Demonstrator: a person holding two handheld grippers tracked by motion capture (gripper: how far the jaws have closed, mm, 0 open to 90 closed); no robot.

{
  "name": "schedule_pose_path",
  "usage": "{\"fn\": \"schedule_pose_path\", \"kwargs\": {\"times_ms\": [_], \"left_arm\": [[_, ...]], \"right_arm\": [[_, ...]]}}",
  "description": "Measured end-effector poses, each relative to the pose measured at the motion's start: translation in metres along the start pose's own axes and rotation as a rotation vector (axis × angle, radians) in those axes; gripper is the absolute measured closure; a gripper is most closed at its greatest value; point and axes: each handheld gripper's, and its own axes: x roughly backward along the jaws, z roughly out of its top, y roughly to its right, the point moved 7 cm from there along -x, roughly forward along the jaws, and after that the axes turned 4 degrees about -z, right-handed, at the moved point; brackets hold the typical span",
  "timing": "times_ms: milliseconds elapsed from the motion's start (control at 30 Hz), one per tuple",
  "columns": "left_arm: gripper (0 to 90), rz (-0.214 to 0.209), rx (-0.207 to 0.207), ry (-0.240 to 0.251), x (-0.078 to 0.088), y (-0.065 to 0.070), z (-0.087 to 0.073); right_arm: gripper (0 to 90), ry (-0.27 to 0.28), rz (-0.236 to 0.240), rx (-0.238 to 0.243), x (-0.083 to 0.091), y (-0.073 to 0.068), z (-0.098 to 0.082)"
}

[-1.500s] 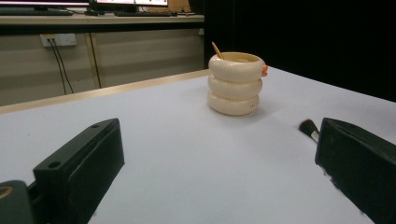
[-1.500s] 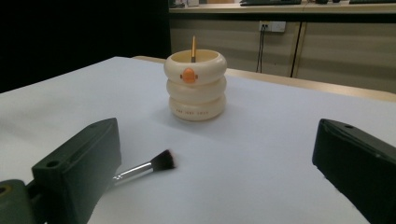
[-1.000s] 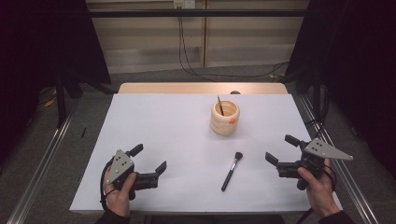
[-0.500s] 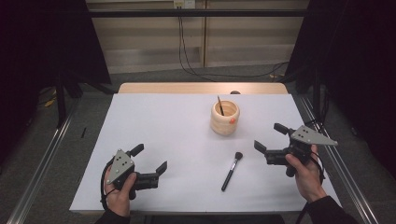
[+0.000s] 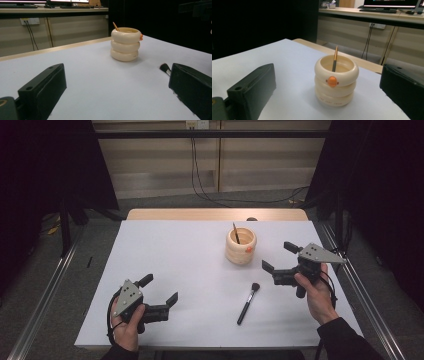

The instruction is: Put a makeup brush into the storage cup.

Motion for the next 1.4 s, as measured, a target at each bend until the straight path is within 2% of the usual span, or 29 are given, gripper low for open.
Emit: {"fn": "schedule_pose_path", "kwargs": {"times_ms": [167,267,500,700,833,1067,1400], "left_arm": [[1.2,-0.008,-0.003,-0.002,-0.001,0.0,-0.001],[1.2,-0.003,-0.003,-0.005,-0.001,0.0,0.0],[1.2,-0.009,-0.006,-0.007,-0.001,0.0,-0.001],[1.0,-0.003,-0.001,-0.006,-0.001,-0.001,-0.001],[1.0,0.002,0.003,-0.011,-0.001,-0.001,-0.001],[1.0,0.0,0.002,-0.009,-0.001,-0.001,-0.001],[0.8,0.005,0.001,-0.011,-0.002,-0.001,-0.001]], "right_arm": [[0.9,-0.07,0.018,0.005,-0.003,-0.003,-0.005],[1.6,-0.107,0.011,-0.001,-0.005,-0.002,-0.006],[2.6,-0.18,0.05,0.008,-0.014,-0.007,-0.009],[5.6,-0.248,0.036,-0.014,-0.019,-0.007,-0.014],[6.1,-0.287,0.037,-0.005,-0.021,-0.006,-0.016],[6.9,-0.415,0.051,-0.014,-0.026,-0.009,-0.029],[7.9,-0.593,0.051,-0.081,-0.032,-0.01,-0.046]]}}
